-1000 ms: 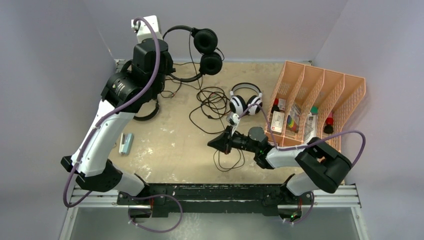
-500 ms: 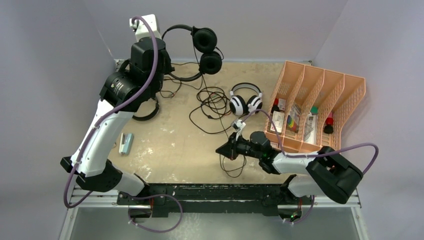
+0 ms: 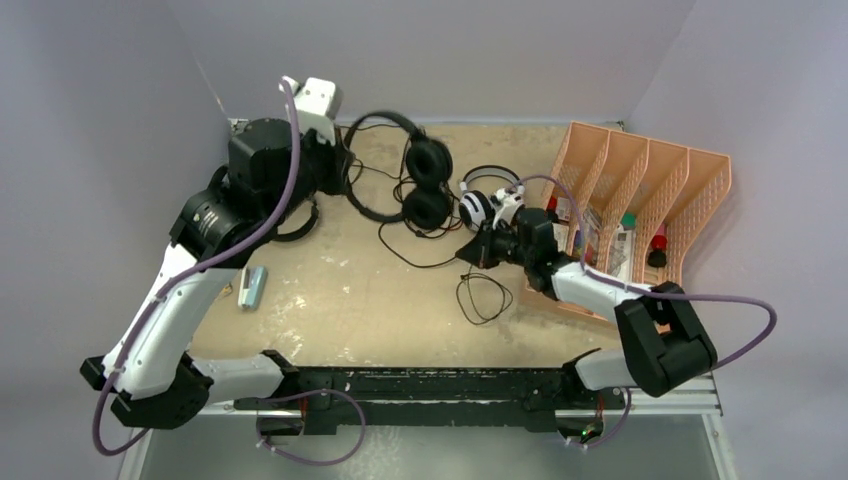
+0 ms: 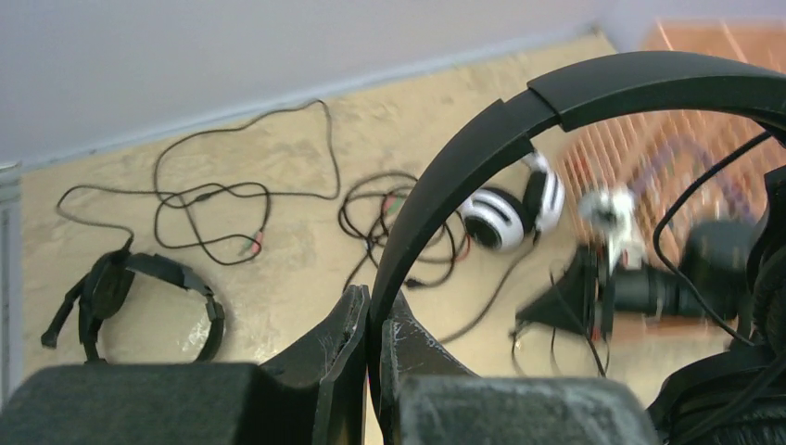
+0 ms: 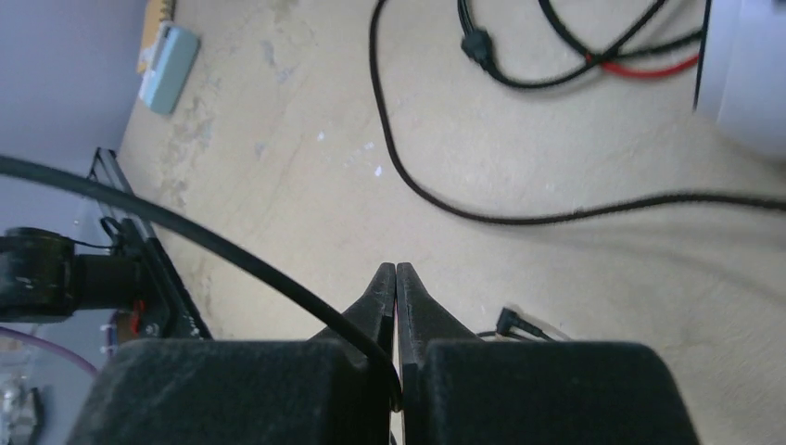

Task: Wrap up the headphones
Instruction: Wrap the headphones cable around the headphones.

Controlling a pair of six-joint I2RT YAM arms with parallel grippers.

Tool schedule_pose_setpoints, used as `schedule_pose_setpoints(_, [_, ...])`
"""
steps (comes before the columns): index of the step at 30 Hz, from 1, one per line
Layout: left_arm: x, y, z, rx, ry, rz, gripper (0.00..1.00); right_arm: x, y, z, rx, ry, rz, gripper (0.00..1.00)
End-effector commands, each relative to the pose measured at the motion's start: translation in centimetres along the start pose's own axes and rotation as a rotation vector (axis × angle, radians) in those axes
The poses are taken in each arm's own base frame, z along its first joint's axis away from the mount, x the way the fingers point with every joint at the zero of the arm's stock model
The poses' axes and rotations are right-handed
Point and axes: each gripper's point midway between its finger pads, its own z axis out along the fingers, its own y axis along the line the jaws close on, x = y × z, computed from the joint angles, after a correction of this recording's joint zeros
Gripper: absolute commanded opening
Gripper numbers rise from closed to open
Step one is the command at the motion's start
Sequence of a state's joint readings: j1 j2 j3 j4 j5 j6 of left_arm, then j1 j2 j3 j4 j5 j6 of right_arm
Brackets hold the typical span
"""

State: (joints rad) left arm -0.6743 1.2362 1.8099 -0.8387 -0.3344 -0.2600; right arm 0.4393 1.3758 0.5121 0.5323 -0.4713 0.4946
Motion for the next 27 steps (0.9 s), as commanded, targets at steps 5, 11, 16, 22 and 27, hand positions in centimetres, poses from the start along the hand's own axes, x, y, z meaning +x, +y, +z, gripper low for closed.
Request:
schedule_pose_setpoints(5, [7.6, -1.8, -0.1, 0.266, 0.103, 0.409, 0.0, -5.2, 0.1, -3.0, 0.021, 0.141, 0.019, 0.0])
schedule_pose_setpoints(11, [15.0, 0.0, 1.9, 0.097, 0.265, 0.659, 0.0, -9.3, 0.4, -4.8, 0.035, 0.162, 0.028, 0.0])
schedule_pose_setpoints(16, [15.3, 1.8, 2.3, -0.027, 0.231, 0.695, 0.0, -12.1, 1.0, -6.7, 0.051, 0.137, 0.033, 0.0])
schedule_pose_setpoints(22, [16.7, 1.9, 3.2, -0.078, 0.262, 0.734, 0.0, -14.5, 4.3, -7.8, -0.046, 0.121, 0.005, 0.0])
schedule_pose_setpoints(27, [17.6, 1.3, 4.5, -0.097, 0.275, 0.747, 0.0, -16.3, 7.1, -8.3, -0.166, 0.124, -0.03, 0.0])
